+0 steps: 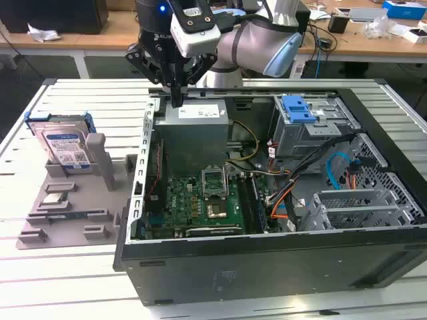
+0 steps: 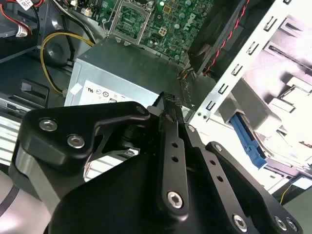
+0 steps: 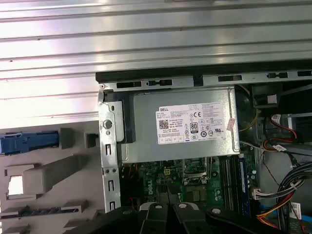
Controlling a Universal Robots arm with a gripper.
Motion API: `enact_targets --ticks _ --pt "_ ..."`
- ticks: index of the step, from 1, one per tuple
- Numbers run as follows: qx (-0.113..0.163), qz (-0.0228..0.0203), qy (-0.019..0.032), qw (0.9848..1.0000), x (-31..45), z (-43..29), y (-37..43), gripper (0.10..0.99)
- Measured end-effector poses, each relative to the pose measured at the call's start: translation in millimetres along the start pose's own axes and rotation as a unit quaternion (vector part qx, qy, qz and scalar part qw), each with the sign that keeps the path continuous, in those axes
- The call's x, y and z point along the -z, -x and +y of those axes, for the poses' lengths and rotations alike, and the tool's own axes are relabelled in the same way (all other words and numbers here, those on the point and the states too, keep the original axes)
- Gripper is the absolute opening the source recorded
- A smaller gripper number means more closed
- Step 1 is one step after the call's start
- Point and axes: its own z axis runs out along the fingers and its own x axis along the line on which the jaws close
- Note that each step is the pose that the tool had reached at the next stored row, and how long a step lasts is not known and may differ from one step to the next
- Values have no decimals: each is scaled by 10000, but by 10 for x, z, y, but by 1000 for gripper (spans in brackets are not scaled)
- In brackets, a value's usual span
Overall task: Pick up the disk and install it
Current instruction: 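Reach for the disk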
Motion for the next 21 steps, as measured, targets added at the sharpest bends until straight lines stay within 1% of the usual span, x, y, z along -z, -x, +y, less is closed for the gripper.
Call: enact_targets --ticks 3,5,11,15,16,21 --pt "0 0 0 10000 1 -4 -48 106" --pt "0 0 0 10000 2 -5 -63 106" --pt "0 0 0 10000 5 -12 -167 106" --pt "0 0 0 10000 7 -20 -269 106" --pt "0 0 0 10000 9 -24 -327 106" --pt "0 0 0 10000 11 -32 -435 106"
